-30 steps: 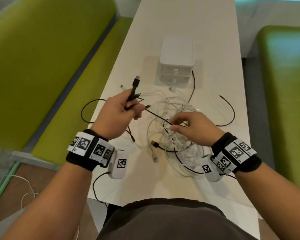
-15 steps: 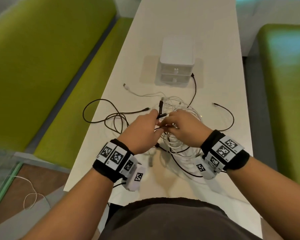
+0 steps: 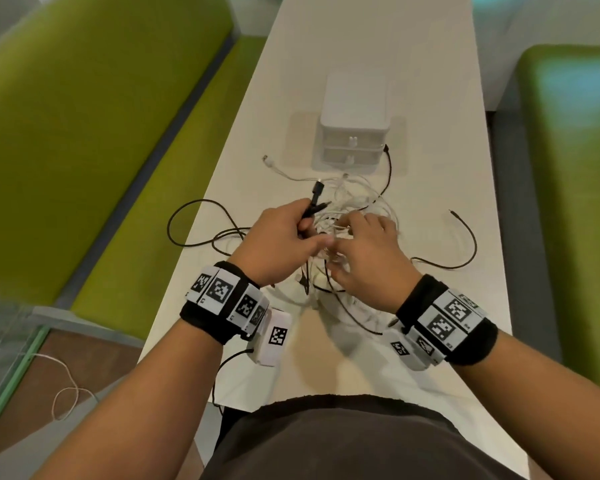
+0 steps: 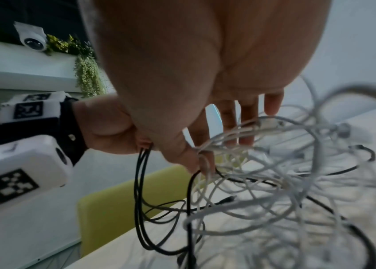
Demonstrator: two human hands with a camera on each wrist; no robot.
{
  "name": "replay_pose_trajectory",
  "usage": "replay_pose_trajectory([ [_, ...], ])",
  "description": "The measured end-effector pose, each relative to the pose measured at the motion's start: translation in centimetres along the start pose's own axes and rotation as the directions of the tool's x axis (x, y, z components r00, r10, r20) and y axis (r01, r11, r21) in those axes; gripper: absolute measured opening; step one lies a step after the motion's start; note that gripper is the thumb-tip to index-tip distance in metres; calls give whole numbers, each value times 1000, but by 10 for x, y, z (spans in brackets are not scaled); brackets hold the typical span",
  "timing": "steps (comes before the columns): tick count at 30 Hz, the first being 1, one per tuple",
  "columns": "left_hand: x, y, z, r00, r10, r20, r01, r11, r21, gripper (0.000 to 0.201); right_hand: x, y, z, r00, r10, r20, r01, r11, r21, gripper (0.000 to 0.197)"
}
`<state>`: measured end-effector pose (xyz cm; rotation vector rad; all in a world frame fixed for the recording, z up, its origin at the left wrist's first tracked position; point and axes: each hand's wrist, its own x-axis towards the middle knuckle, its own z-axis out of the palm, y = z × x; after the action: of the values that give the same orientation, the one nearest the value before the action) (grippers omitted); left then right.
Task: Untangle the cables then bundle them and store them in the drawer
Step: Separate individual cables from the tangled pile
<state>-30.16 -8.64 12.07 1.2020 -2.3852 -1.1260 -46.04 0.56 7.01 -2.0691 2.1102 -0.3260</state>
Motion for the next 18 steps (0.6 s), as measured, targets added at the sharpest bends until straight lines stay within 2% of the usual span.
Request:
replay_pose_trajectory([
  [2,4,-6,-6,994,-42,-103,45,999,27,41,-1,1,-2,994,-45,-103,50,997,52,16],
  [4,5,-14,-13,985,-68,-156,75,996,41,41,-3,6,-7,973,-91,-212,119,986,120,25],
  [6,5,-19,-17,981,-95,-170,101,994,31,41,-5,13,-14,925,-155,-347,211,969,130,33],
  [8,5,-21,-16,977,-106,-185,113,993,28,42,-3,15,-19,883,-240,-403,292,954,71,28],
  [10,5,-21,-14,974,-92,-209,104,994,47,43,-3,18,-17,892,-331,-308,365,929,56,23],
  [12,6,-22,-13,970,-75,-233,89,995,49,42,-3,26,-11,921,-338,-196,364,925,113,23],
  [14,6,-23,-13,967,-64,-246,78,996,47,35,-4,38,-4,957,-256,-139,278,944,177,22],
  [17,3,-27,-14,959,-53,-278,69,996,49,24,-11,49,2,993,-114,10,109,966,233,12],
  [18,2,-29,-13,960,-46,-275,61,997,47,23,-14,51,1,997,-41,59,22,957,288,18],
])
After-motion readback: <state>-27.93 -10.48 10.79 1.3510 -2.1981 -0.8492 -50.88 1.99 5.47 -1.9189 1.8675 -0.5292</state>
